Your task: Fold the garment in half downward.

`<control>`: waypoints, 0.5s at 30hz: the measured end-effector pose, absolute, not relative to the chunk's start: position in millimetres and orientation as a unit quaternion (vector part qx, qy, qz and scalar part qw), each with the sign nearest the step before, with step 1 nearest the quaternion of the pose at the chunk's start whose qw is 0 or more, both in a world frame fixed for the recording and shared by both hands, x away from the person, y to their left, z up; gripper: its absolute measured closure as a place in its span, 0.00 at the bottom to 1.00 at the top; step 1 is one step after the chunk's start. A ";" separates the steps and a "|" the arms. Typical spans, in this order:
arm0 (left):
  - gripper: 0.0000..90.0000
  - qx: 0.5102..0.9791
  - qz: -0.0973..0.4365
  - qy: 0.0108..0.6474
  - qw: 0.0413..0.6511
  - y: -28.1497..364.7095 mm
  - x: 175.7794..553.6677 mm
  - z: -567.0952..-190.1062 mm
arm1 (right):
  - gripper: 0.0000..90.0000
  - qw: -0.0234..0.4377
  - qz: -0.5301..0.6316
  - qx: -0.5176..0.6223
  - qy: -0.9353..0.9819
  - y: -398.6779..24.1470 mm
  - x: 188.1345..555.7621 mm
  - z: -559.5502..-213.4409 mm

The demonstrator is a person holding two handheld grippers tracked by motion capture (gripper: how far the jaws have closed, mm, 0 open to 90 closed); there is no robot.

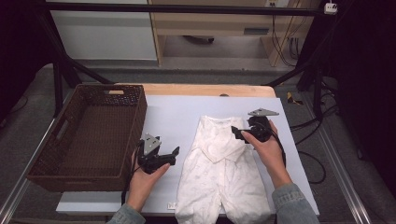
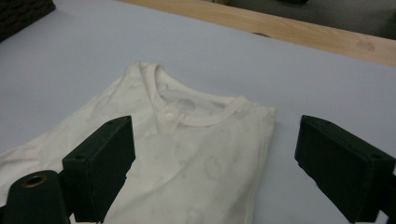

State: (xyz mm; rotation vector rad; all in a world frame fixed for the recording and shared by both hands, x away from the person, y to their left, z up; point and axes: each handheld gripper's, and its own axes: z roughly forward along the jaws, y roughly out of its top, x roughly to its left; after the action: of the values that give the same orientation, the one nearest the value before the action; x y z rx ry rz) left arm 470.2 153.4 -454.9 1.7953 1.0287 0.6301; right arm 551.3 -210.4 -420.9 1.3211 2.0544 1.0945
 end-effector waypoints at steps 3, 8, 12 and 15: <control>0.14 0.734 0.257 0.418 0.470 153.6 470.2 -454.8 | 0.14 0.225 0.404 0.487 0.741 -215.7 564.5 -419.1; 0.14 0.735 0.254 0.420 0.468 153.4 470.9 -456.0 | 0.16 0.219 0.397 0.508 0.732 -224.2 586.7 -422.8; 0.14 0.735 0.252 0.421 0.468 153.1 471.5 -457.0 | 0.17 0.212 0.400 0.521 0.724 -228.3 599.0 -432.0; 0.14 0.737 0.251 0.420 0.467 152.7 471.6 -457.2 | 0.19 0.210 0.395 0.524 0.724 -228.4 602.7 -436.6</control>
State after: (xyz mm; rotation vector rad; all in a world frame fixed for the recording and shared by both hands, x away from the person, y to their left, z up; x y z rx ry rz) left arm 471.6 152.7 -457.2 1.8078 1.0309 0.6158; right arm 602.7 -228.4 -436.6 1.4577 2.0136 1.0979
